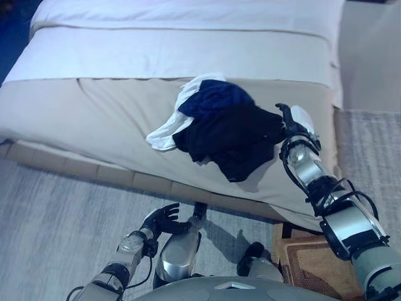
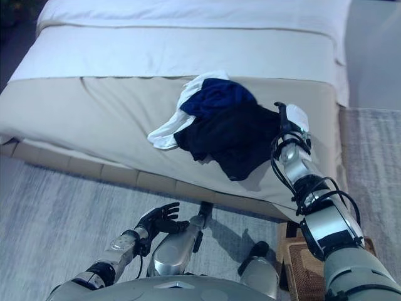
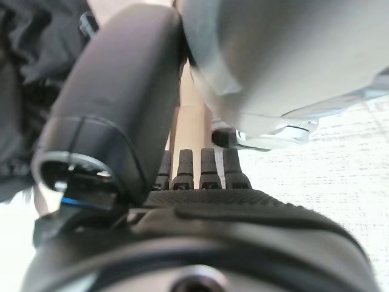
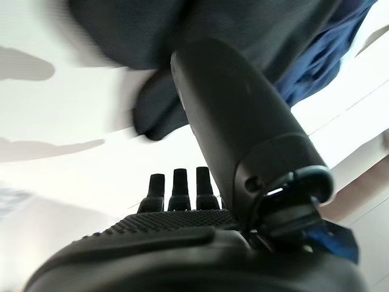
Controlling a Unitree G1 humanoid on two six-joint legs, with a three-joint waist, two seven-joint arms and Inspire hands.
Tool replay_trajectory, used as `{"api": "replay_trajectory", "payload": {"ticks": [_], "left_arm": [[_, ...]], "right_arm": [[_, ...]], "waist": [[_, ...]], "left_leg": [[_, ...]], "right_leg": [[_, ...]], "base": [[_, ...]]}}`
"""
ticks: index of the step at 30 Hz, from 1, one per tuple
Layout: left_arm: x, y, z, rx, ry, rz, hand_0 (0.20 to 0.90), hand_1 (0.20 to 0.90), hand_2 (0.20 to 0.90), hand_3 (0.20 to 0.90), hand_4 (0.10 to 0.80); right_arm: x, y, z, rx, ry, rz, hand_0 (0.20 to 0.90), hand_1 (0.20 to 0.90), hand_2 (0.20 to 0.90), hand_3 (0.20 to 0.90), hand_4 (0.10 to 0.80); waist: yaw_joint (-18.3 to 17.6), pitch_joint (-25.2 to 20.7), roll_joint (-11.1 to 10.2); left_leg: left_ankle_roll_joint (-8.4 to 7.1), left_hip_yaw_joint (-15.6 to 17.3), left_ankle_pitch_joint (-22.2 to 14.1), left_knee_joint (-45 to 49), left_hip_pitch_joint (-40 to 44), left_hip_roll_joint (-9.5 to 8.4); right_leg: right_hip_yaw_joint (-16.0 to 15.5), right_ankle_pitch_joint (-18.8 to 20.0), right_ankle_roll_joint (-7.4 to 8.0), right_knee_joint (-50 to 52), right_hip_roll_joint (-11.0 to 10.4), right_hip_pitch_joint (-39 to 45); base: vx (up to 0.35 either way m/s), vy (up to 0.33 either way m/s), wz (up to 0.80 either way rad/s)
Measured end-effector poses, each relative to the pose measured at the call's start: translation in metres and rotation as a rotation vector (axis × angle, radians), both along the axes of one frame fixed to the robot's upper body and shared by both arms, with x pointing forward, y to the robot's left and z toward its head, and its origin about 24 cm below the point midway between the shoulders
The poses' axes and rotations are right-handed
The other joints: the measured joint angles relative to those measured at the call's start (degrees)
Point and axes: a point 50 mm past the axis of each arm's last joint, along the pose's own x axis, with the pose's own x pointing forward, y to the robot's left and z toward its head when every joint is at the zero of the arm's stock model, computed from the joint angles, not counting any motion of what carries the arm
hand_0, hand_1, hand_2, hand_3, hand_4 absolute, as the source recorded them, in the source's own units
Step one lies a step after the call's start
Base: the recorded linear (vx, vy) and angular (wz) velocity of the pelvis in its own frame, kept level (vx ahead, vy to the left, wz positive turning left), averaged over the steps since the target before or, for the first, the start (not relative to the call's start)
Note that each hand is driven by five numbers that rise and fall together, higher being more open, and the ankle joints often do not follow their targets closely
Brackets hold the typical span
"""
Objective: Pick up the clothes from the bed and place them into the basket
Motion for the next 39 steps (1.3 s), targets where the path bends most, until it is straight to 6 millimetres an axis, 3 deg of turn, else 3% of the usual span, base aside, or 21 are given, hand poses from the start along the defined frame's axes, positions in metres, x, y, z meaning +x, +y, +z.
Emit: {"api": "replay_trajectory", "payload": {"ticks": [3, 7, 10, 11, 12, 13, 14, 15, 18, 21, 27, 30, 33, 37, 39], "left_arm": [[0.007, -0.007, 0.006, -0.030, -0.058, -0.009, 0.900, 0.900, 0.900, 0.900, 0.800], [0.018, -0.012, 0.015, -0.081, -0.120, -0.013, 0.900, 0.900, 0.900, 0.900, 0.800], [0.025, -0.014, 0.020, -0.109, -0.143, 0.005, 0.900, 0.900, 0.900, 0.900, 0.800], [0.028, -0.012, 0.022, -0.111, -0.152, 0.018, 0.900, 0.900, 0.900, 0.900, 0.800], [0.029, -0.008, 0.023, -0.093, -0.152, 0.027, 0.900, 0.900, 0.900, 0.900, 0.800], [0.027, -0.001, 0.021, -0.069, -0.140, 0.036, 0.900, 0.900, 0.900, 0.900, 0.800], [0.024, 0.006, 0.019, -0.045, -0.114, 0.043, 0.900, 0.900, 0.900, 0.900, 0.800], [0.021, 0.011, 0.016, -0.026, -0.091, 0.050, 0.900, 0.900, 0.900, 0.900, 0.800], [0.004, 0.033, 0.010, 0.033, -0.036, 0.082, 0.900, 0.900, 0.900, 0.900, 0.800], [-0.005, 0.044, 0.007, 0.067, -0.004, 0.097, 0.900, 0.900, 0.900, 0.900, 0.800], [-0.011, 0.051, 0.006, 0.096, 0.006, 0.113, 0.900, 0.900, 0.900, 0.900, 0.800], [-0.012, 0.059, 0.008, 0.117, 0.007, 0.153, 0.900, 0.900, 0.900, 0.900, 0.800], [-0.013, 0.065, 0.009, 0.143, 0.007, 0.168, 0.900, 0.900, 0.900, 0.900, 0.800], [-0.013, 0.070, 0.009, 0.168, 0.019, 0.169, 0.900, 0.900, 0.900, 0.900, 0.800], [-0.015, 0.070, 0.007, 0.182, 0.042, 0.164, 0.900, 0.900, 0.900, 0.900, 0.800]], "right_arm": [[0.010, 0.000, 0.016, -0.062, 0.001, -0.023, 0.900, 0.900, 0.900, 0.900, 0.800], [0.018, 0.000, 0.035, -0.117, -0.007, -0.051, 0.900, 0.900, 0.900, 0.900, 0.800], [0.023, -0.008, 0.046, -0.134, 0.088, -0.105, 0.900, 0.900, 0.900, 0.900, 0.800], [0.024, -0.012, 0.049, -0.132, 0.127, -0.130, 0.622, 0.622, 0.622, 0.576, 0.476], [0.024, -0.014, 0.052, -0.125, 0.148, -0.147, 0.622, 0.622, 0.622, 0.576, 0.476], [0.024, -0.017, 0.052, -0.136, 0.194, -0.159, 0.399, 0.399, 0.399, 0.315, 0.215], [0.024, -0.020, 0.054, -0.130, 0.219, -0.172, 0.300, 0.300, 0.300, 0.200, 0.100], [0.023, -0.022, 0.056, -0.126, 0.229, -0.182, 0.300, 0.300, 0.300, 0.200, 0.100], [0.026, -0.025, 0.071, -0.086, 0.197, -0.197, 0.300, 0.300, 0.300, 0.200, 0.100], [0.025, -0.030, 0.079, -0.014, 0.139, -0.210, 0.300, 0.300, 0.300, 0.200, 0.100], [0.033, 0.006, 0.117, 0.011, -0.172, -0.115, 0.300, 0.300, 0.300, 0.200, 0.100], [0.021, 0.030, 0.149, 0.099, -0.435, 0.000, 0.300, 0.300, 0.300, 0.200, 0.100], [0.000, 0.041, 0.182, 0.138, -0.700, 0.057, 0.300, 0.300, 0.300, 0.200, 0.100], [-0.036, 0.031, 0.223, 0.088, -0.965, 0.086, 0.300, 0.300, 0.300, 0.200, 0.100], [-0.047, 0.022, 0.234, 0.058, -1.027, 0.074, 0.300, 0.300, 0.300, 0.200, 0.100]], "waist": [[1.47, 1.55, 0.83], [3.38, 3.81, 2.06], [5.41, 4.64, 2.45], [5.92, 5.07, 2.52], [6.34, 5.82, 2.52], [6.82, 6.37, 2.39], [6.85, 6.59, 2.38], [6.94, 6.60, 2.37], [7.77, 7.36, 1.13], [8.56, 8.04, -0.08], [6.99, 8.35, -2.34], [5.31, 8.40, -4.78], [3.89, 7.77, -6.71], [1.42, 6.62, -8.29], [0.59, 6.22, -8.65]], "left_leg": [[0.59, -0.71, -1.05, 2.78, -2.58, -1.79], [0.59, -2.04, -2.20, 6.70, -6.31, -2.73], [0.35, -2.32, -3.12, 9.11, -9.45, -3.10], [0.28, -2.58, -3.37, 9.95, -10.25, -3.11], [0.29, -2.74, -3.44, 10.26, -10.48, -3.08], [-0.02, -3.41, -3.93, 10.81, -10.96, -3.07], [-0.04, -3.62, -4.19, 11.32, -11.47, -3.08], [-0.02, -3.89, -4.24, 11.46, -11.89, -3.08], [-0.05, -4.59, -4.33, 12.35, -13.15, -2.84], [-0.06, -4.84, -4.32, 12.58, -13.17, -1.96], [-0.06, -3.76, -4.32, 12.82, -11.99, -0.16], [-0.10, -1.59, -4.31, 10.84, -8.28, 0.83], [0.20, 0.69, -4.52, 8.24, -2.81, 1.20], [0.24, 1.67, -4.85, 6.58, 0.37, 1.33], [0.26, 2.17, -4.52, 5.71, 2.30, 1.62]], "right_leg": [[-0.19, -1.25, 0.05, 3.37, -2.08, -2.15], [-1.41, -1.42, -0.01, 6.13, -3.29, -4.26], [-1.45, -1.81, -0.14, 8.53, -3.94, -7.04], [-1.54, -1.83, -0.16, 9.16, -3.99, -7.57], [-1.53, -1.89, -0.21, 9.58, -3.99, -7.76], [-1.82, -1.86, -0.11, 10.18, -3.98, -8.04], [-2.32, -1.97, -0.11, 10.32, -3.90, -8.05], [-2.92, -2.42, -0.61, 10.37, -3.89, -8.09], [-3.14, -2.97, 0.35, 11.01, -3.65, -8.95], [-3.26, -3.11, 0.13, 9.93, -2.50, -8.67], [-2.52, -2.79, -0.36, 5.90, 0.09, -6.59], [-0.25, -0.95, -1.10, 2.08, 1.51, -3.56], [1.77, 1.70, -0.38, -2.19, 2.30, 1.57], [2.14, 2.61, -0.67, -5.23, 2.76, 4.89], [2.49, 3.26, -0.69, -6.31, 3.10, 6.48]], "base": [[0.023, 0.128, 0.25], [0.002, 0.087, 0.23], [-0.010, 0.023, 0.11], [-0.006, -0.044, 0.07], [-0.006, -0.044, 0.09], [0.002, -0.095, 0.13], [0.012, -0.113, 0.19], [0.020, -0.155, 0.17], [0.015, -0.112, 0.04], [-0.010, -0.116, 0.00], [0.015, -0.093, -0.16], [0.091, -0.068, -0.23], [0.064, -0.039, -0.35], [0.072, -0.050, -0.12], [0.043, -0.056, -0.17]]}}
